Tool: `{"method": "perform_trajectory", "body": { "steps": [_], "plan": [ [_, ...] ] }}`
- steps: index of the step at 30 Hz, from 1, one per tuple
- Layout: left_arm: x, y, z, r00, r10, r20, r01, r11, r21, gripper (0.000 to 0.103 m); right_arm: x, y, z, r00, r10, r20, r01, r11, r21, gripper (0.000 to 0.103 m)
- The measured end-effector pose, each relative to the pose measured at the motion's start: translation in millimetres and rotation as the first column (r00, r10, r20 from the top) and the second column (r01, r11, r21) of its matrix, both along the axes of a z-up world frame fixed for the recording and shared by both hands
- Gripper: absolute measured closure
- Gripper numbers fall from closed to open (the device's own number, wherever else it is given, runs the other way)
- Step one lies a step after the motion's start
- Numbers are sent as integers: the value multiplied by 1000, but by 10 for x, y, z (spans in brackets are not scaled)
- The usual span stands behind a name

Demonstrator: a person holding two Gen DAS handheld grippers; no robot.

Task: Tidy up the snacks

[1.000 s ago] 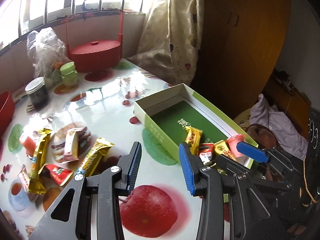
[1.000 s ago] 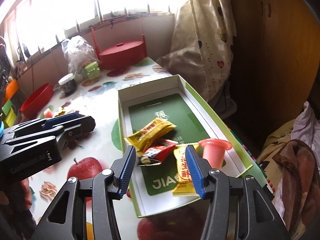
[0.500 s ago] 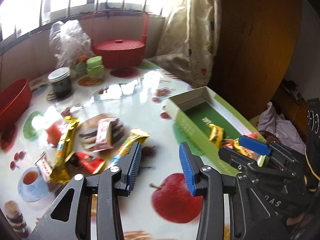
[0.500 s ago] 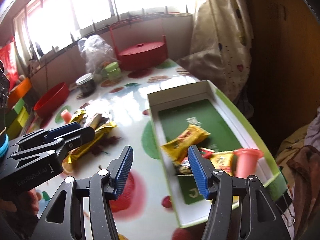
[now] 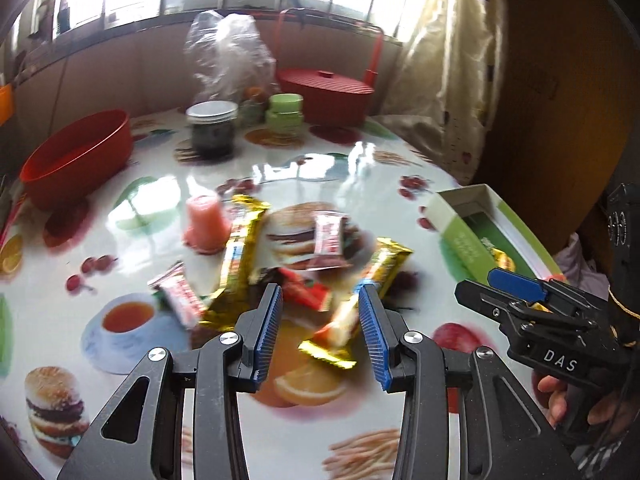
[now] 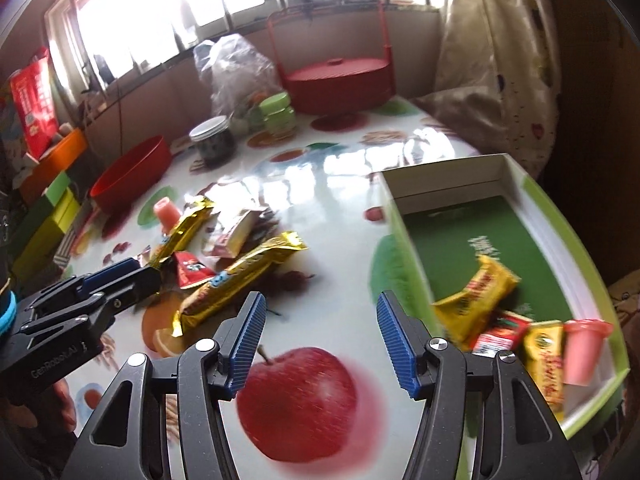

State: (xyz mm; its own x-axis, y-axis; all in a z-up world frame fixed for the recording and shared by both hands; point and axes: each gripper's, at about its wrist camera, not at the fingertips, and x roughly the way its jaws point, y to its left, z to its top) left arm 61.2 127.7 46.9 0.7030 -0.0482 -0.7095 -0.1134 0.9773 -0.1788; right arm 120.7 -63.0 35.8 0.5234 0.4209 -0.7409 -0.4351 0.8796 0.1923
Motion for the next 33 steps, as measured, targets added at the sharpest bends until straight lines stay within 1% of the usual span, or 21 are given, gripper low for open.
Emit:
{"method": "perform_trajectory", "body": {
  "steps": [8, 14, 16, 23, 25, 28, 31, 33],
  "plan": [
    [-101, 269, -86, 998, 57, -15, -57, 998, -12, 62, 178, 292, -109, 997, 16, -72, -13, 999, 40, 45],
    [-136, 457, -183, 993, 112, -45, -113, 993, -22, 62, 321, 463, -234, 992, 10, -130, -1, 997, 72, 45],
    [-141, 513, -203, 990, 133, -49, -134, 991, -18, 62, 362, 539, -273, 990, 12, -143, -2, 998, 70, 45],
    [-127, 612, -238, 988, 139, -60, -141, 990, -25, 62, 405, 737, -341, 990, 27, -140, -23, 999, 26, 44],
    [-115, 611, -234, 989, 134, -58, -135, 991, -22, 62, 392, 788, -345, 992, 31, -124, -30, 1000, 7, 44],
    [-56, 584, -225, 991, 120, -61, -121, 993, -15, 62, 360, 871, -355, 994, 44, -97, -49, 998, -50, 43],
    [-11, 553, -195, 993, 106, -54, -106, 994, -11, 62, 296, 953, -375, 995, 78, -59, -85, 988, -131, 43],
    [45, 533, -183, 994, 93, -54, -94, 996, -6, 62, 271, 959, -392, 995, 93, -42, -99, 981, -165, 43]
  ]
}}
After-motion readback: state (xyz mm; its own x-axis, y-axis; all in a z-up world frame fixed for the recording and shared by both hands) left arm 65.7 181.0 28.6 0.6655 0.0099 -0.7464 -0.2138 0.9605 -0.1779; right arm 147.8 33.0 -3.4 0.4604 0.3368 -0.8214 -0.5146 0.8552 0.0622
